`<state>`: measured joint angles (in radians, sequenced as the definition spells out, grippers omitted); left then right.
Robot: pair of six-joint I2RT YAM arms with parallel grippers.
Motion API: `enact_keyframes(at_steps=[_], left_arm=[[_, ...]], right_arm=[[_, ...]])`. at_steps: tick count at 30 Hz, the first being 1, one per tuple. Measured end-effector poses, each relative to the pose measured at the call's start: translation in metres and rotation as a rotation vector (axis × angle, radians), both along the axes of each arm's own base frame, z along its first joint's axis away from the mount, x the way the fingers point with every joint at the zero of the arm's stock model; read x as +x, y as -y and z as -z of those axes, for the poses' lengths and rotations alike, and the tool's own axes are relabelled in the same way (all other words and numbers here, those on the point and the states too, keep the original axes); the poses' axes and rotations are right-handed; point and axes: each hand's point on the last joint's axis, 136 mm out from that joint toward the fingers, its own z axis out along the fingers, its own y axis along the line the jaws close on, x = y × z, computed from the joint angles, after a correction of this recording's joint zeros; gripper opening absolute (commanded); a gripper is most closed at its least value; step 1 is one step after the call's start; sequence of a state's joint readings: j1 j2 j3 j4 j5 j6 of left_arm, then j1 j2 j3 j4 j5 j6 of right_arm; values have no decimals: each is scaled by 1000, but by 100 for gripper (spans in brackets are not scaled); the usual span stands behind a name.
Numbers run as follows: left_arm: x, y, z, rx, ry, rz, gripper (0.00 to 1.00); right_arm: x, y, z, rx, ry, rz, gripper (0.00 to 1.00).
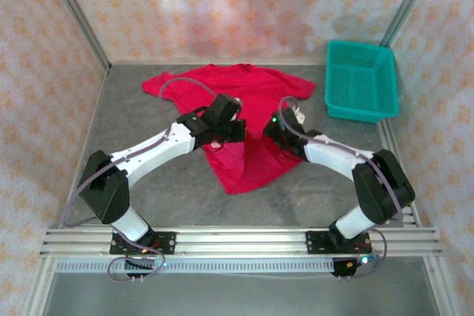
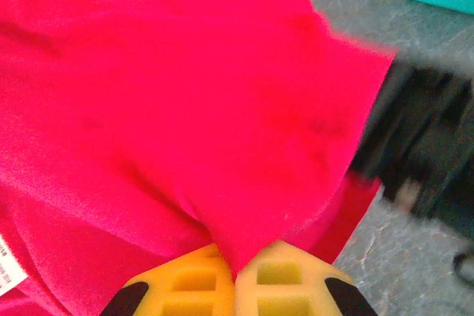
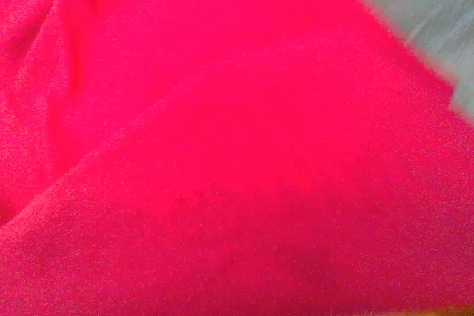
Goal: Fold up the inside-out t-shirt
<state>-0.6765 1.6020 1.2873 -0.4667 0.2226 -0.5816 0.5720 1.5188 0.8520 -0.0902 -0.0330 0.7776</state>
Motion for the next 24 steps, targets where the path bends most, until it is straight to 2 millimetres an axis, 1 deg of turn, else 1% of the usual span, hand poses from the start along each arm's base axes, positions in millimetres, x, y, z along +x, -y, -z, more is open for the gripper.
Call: enact_keyframes(at_steps=[2, 3, 4, 6, 9, 11, 14, 16, 18, 19, 20, 22, 24], left_arm=[[3, 2, -3, -14, -1, -3, 0], [5, 2, -5, -21, -2, -7, 0], [5, 2, -7, -27, -2, -8, 0], [7, 4, -11, -42, -2, -10, 0], [7, 5, -15, -52, 0, -10, 0], [8, 5, -15, -53, 1, -11, 0], [7, 5, -15, -50, -2, -11, 0], [6, 4, -16, -49, -7, -14, 0], [7, 4, -19, -55, -12, -23, 0], [7, 5, -21, -61, -13, -28, 0], [7, 5, -23, -67, -16, -35, 0], [5, 4, -29, -87, -21, -55, 0], [-1, 3, -41, -119, -11, -79, 0]], right_arm=[[-23, -20, 4, 20, -16, -66, 55], [-33, -29, 6, 33, -22, -95, 50], [-41, -35, 9, 45, -29, -114, 47], [-56, -43, 19, 56, -47, -141, 35], [-68, -46, 31, 68, -67, -146, 25], [-69, -50, 34, 78, -66, -147, 21], [-65, -62, 37, 101, -46, -156, 22], [-61, -71, 46, 111, -43, -162, 25], [-52, -82, 57, 126, -41, -156, 31], [-46, -88, 61, 136, -38, -148, 32], [-35, -96, 60, 159, -11, -132, 33], [-13, -110, 50, 208, 49, -101, 37], [9, -118, 38, 260, 111, -53, 41]])
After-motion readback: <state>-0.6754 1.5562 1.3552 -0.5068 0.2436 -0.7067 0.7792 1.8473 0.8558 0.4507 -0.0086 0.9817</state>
